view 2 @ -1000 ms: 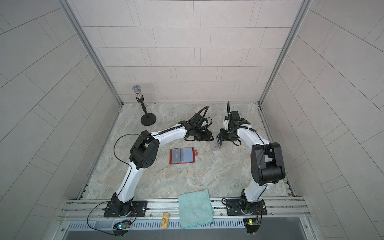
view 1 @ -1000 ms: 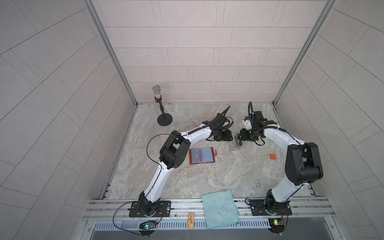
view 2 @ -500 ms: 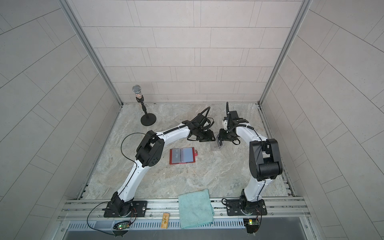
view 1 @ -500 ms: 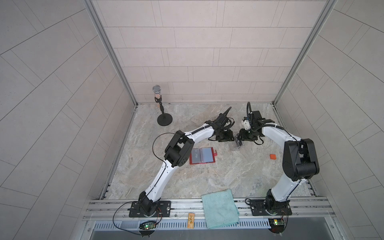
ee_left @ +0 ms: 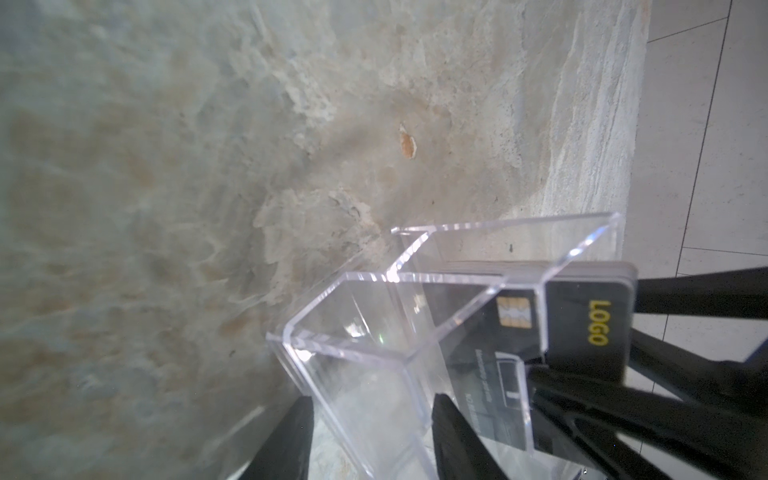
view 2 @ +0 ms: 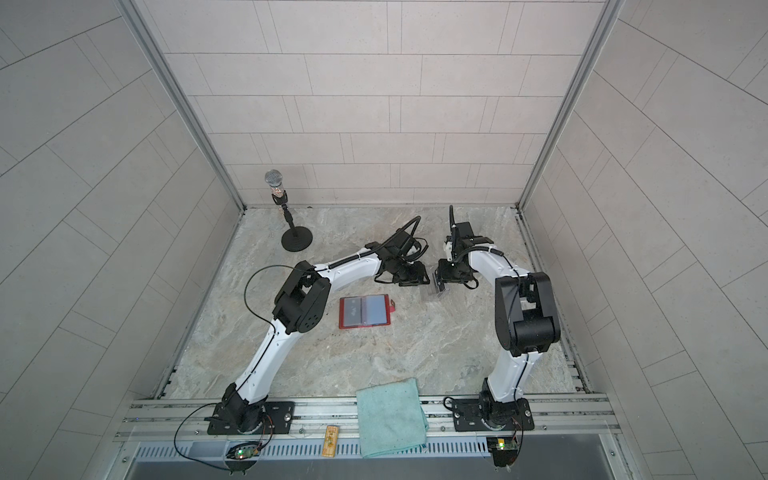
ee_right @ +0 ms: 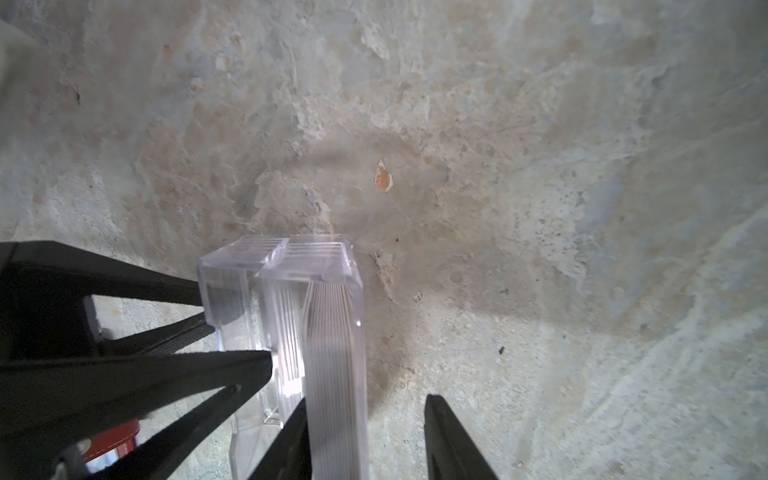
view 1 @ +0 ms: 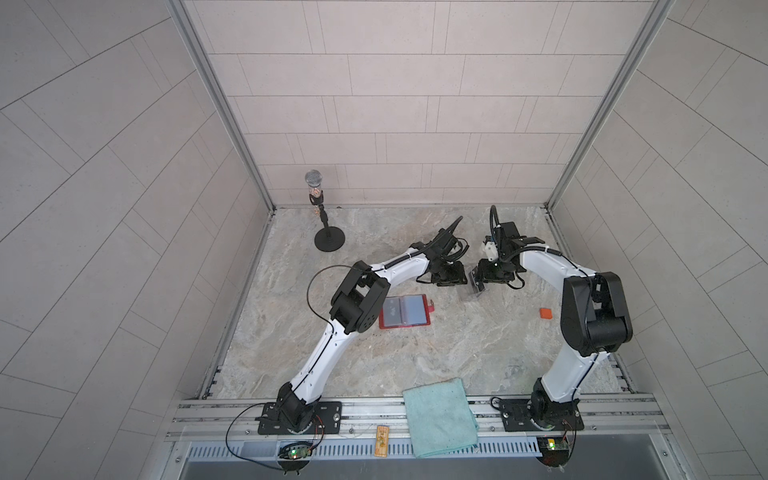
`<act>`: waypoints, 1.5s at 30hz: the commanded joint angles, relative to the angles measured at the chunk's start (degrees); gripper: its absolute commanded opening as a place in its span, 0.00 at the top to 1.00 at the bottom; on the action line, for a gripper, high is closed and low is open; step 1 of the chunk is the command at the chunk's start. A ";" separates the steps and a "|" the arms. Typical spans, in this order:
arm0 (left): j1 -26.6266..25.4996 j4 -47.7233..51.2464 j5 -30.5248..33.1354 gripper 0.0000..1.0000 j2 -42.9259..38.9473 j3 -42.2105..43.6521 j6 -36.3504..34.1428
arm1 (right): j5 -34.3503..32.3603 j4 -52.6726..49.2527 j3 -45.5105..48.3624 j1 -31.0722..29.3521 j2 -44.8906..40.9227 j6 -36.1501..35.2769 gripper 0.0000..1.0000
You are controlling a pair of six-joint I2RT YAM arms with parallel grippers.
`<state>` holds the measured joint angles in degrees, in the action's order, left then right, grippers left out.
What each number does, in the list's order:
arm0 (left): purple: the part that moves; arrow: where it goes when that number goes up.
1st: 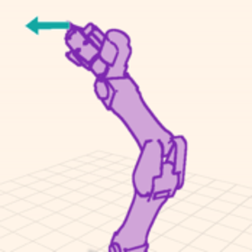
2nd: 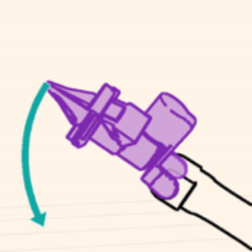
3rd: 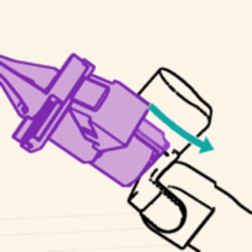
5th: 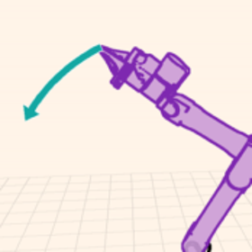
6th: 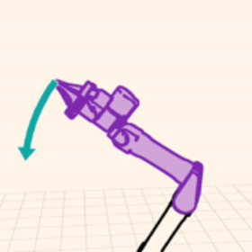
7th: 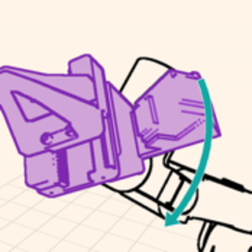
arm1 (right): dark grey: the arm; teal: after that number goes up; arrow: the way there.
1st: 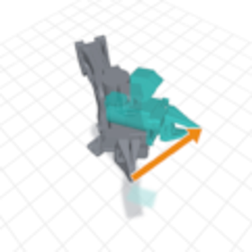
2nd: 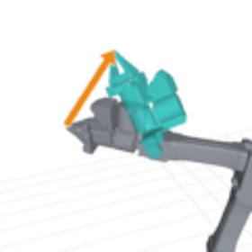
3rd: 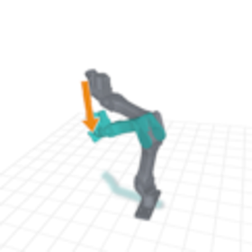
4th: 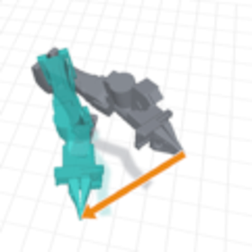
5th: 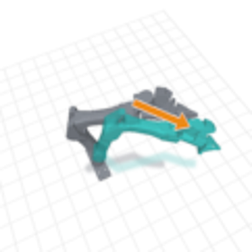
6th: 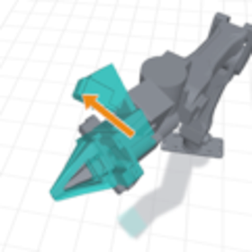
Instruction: Put the credit cards into the card holder
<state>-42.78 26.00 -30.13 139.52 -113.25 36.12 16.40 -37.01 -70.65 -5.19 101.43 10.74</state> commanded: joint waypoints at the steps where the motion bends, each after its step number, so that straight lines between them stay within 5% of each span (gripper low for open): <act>1: -0.21 3.08 2.58 0.52 1.28 0.16 -1.05 | -3.82 -2.07 -1.15 -0.52 0.40 -1.05 0.56; 16: -0.15 2.31 4.55 0.62 -0.37 3.61 -0.78 | -11.19 -5.16 -3.00 -3.76 -1.36 -1.87 0.57; 31: -0.40 -3.15 4.57 0.60 -3.97 9.94 4.28 | -11.75 -6.27 -3.35 -4.06 -2.33 -1.89 0.67; 45: -0.95 -5.33 7.06 0.61 -5.65 13.18 8.08 | -13.15 -8.07 -4.50 -4.54 -3.47 -2.04 0.65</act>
<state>-43.86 14.90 -26.24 134.52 -102.39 43.75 5.69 -42.54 -74.15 -9.67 100.12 9.43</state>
